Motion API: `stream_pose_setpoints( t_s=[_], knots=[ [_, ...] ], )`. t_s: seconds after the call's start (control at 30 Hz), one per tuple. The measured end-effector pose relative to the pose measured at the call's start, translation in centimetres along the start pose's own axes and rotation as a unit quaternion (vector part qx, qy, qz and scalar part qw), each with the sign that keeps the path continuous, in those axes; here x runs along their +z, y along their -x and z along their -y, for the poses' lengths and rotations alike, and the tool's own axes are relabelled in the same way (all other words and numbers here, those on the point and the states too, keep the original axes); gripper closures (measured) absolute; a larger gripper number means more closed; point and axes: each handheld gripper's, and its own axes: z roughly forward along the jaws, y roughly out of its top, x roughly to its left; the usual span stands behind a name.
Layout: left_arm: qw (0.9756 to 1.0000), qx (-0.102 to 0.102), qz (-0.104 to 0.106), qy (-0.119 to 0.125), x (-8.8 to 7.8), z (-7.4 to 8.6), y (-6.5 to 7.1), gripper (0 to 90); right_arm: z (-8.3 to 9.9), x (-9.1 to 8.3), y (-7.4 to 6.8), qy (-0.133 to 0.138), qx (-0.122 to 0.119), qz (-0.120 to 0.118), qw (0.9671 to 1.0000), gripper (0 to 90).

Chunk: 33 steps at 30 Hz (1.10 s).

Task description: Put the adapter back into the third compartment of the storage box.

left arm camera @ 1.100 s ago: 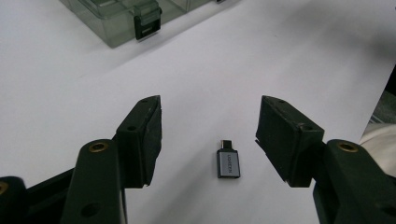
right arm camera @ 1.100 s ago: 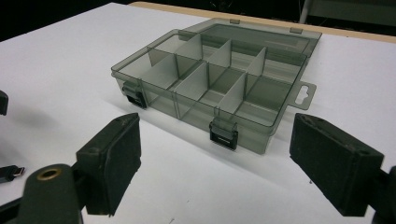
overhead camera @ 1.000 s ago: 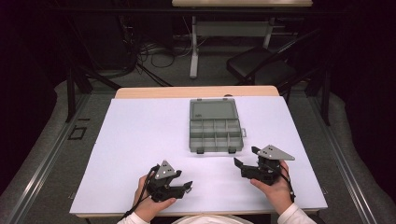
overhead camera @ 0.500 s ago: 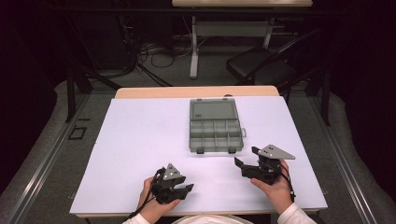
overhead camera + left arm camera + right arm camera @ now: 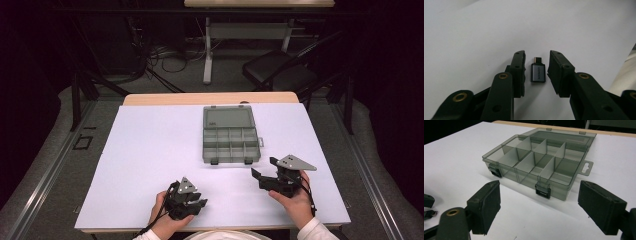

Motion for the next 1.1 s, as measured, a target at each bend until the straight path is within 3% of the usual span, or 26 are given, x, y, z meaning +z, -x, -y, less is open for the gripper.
stream_pose_setpoints(
  t_s=[1.1],
  knots=[
    [1.0000, -0.002, -0.003, -0.007, 0.24, 0.08, 0.29, 74.7, 0.06, 0.07, 0.12, 0.000, 0.003, 0.000, 1.0000, 19.0]
  ],
)
